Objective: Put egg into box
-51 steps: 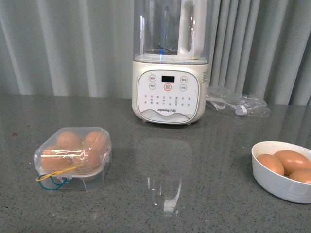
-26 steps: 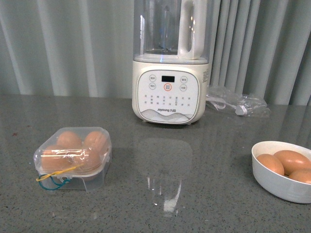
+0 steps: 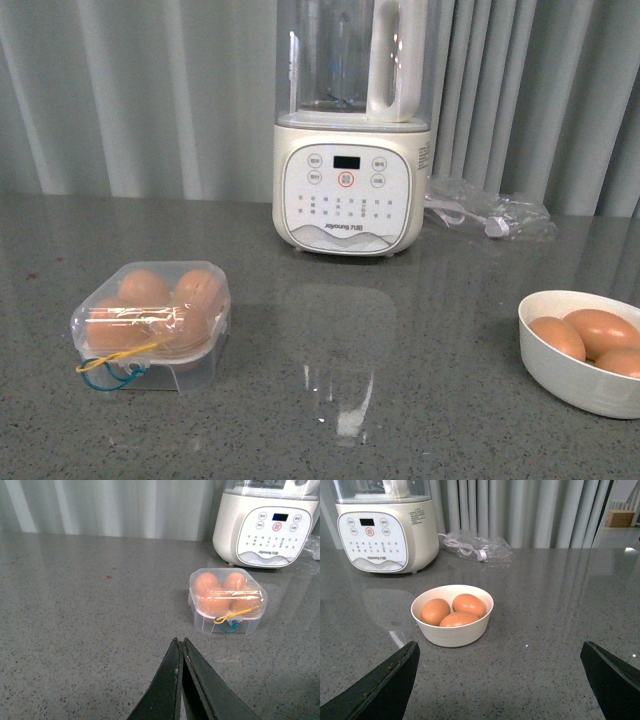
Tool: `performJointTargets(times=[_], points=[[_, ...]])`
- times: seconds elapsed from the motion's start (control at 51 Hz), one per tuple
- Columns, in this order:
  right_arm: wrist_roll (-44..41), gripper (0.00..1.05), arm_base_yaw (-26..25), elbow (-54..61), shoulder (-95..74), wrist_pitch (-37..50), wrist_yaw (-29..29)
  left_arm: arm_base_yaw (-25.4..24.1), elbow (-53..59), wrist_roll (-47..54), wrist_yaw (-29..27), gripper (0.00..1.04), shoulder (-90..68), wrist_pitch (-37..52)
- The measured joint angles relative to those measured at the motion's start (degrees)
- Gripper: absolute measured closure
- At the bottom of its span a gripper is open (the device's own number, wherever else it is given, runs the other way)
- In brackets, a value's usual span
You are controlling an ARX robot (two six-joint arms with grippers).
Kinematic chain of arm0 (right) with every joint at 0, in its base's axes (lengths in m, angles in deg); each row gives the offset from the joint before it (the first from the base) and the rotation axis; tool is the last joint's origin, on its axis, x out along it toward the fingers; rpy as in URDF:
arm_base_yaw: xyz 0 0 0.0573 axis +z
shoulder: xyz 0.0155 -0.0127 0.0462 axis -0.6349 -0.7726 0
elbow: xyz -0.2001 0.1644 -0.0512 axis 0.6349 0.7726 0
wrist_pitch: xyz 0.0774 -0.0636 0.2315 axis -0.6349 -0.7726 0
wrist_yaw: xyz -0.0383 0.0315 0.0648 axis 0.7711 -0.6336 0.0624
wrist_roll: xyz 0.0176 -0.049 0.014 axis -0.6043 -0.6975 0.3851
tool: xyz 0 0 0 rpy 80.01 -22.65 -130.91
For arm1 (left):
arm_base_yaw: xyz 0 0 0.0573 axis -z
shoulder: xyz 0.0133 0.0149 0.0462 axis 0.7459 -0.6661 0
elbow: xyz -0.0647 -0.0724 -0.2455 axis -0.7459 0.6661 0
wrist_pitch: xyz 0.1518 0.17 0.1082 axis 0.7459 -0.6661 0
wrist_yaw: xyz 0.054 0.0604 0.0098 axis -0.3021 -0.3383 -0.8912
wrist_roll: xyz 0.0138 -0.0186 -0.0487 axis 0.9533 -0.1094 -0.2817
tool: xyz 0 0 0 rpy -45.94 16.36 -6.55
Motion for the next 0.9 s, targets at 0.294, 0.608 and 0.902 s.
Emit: performJointTargets(times=[0.294,0.608,0.902], points=[[0.0,0.07,0.0,0.0,0.0,0.0,0.0,0.0,0.0,0.0,0.0,0.83,0.0,-0.2],[0.0,0.07,0.0,0.0,0.0,0.0,0.0,0.0,0.0,0.0,0.0,0.21,0.0,-0.2],[0.0,0.07,0.0,0.0,0.0,0.0,0.0,0.0,0.0,0.0,0.0,0.07,0.0,-0.2]])
